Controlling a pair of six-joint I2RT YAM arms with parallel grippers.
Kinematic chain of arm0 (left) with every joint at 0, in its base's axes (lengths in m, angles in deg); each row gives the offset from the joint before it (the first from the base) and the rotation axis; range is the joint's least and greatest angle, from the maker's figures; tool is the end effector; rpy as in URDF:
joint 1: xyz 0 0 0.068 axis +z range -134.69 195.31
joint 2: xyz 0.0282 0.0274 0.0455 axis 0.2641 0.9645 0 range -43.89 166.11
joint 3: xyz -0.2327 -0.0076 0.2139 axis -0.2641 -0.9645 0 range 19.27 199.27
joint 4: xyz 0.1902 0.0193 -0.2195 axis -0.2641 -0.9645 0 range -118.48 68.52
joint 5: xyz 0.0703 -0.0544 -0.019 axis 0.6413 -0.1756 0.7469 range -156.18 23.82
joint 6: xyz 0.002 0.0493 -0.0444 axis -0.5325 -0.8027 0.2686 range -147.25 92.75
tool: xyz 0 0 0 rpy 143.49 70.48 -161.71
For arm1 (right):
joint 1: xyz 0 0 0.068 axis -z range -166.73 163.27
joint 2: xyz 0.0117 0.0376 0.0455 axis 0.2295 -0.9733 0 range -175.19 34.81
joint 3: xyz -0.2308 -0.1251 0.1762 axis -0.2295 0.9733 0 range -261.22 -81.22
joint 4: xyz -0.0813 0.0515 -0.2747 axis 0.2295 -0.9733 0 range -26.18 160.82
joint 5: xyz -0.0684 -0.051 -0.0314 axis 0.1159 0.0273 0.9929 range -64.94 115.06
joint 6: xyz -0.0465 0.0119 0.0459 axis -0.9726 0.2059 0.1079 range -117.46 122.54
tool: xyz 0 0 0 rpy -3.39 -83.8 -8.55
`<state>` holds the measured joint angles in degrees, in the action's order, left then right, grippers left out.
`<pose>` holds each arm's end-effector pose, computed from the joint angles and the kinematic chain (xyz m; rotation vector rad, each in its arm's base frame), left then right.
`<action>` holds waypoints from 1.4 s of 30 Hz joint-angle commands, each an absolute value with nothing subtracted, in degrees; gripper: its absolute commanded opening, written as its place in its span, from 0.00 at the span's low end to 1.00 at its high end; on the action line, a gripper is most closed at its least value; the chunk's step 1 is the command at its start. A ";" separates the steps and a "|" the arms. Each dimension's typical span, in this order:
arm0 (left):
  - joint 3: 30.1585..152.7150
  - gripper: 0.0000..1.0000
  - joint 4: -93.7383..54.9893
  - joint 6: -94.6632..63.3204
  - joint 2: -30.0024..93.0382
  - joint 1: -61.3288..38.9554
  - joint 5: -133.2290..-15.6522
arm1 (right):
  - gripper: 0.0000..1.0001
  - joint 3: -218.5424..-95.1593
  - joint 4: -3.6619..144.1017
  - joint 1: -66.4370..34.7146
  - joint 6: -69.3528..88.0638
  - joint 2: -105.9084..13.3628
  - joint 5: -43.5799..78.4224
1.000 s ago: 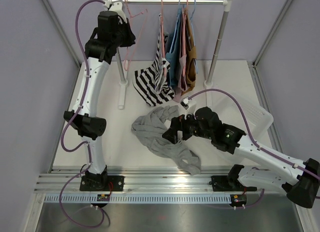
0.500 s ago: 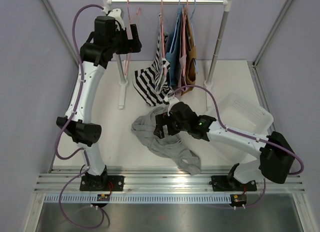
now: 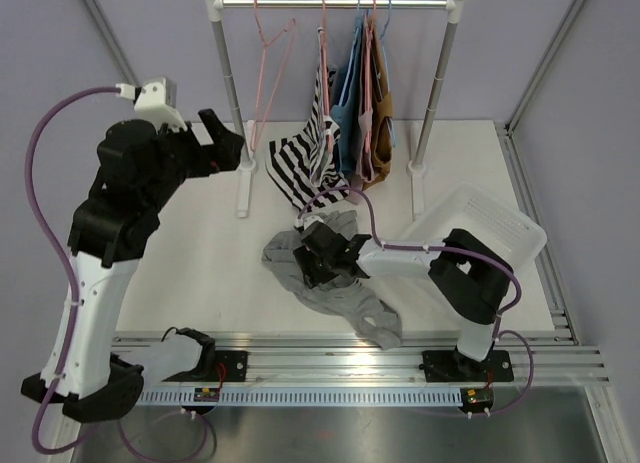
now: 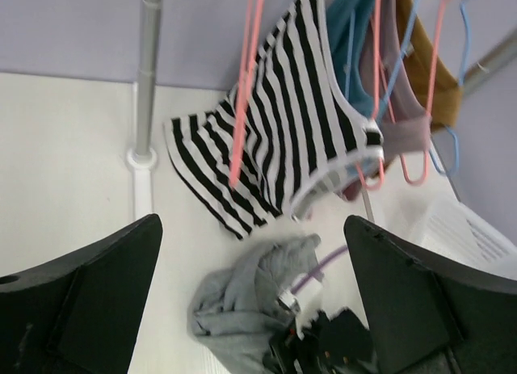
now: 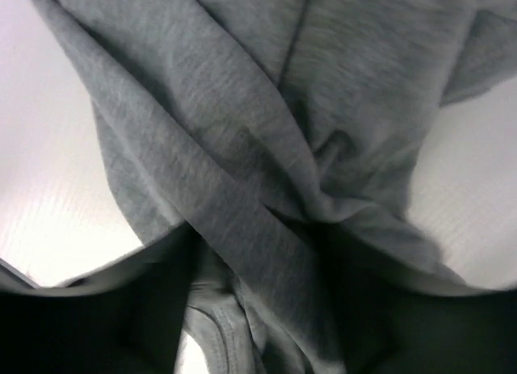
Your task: Remove the tank top from the hanger
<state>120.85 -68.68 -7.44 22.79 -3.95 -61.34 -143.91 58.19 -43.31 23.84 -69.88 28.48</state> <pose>0.2031 -0.0662 0.5772 -0.0699 1.8022 -0.4138 0.2324 0.3464 0.1686 -0.7606 2.4730 0.4588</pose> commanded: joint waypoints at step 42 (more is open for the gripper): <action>89.66 0.99 -54.35 -10.91 -8.56 -11.58 -68.99 | 0.00 -152.51 21.59 -27.44 19.15 -18.10 76.67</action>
<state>85.07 -59.59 -11.85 -9.65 -11.30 -64.81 -156.48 23.57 -31.14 13.15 -17.90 81.92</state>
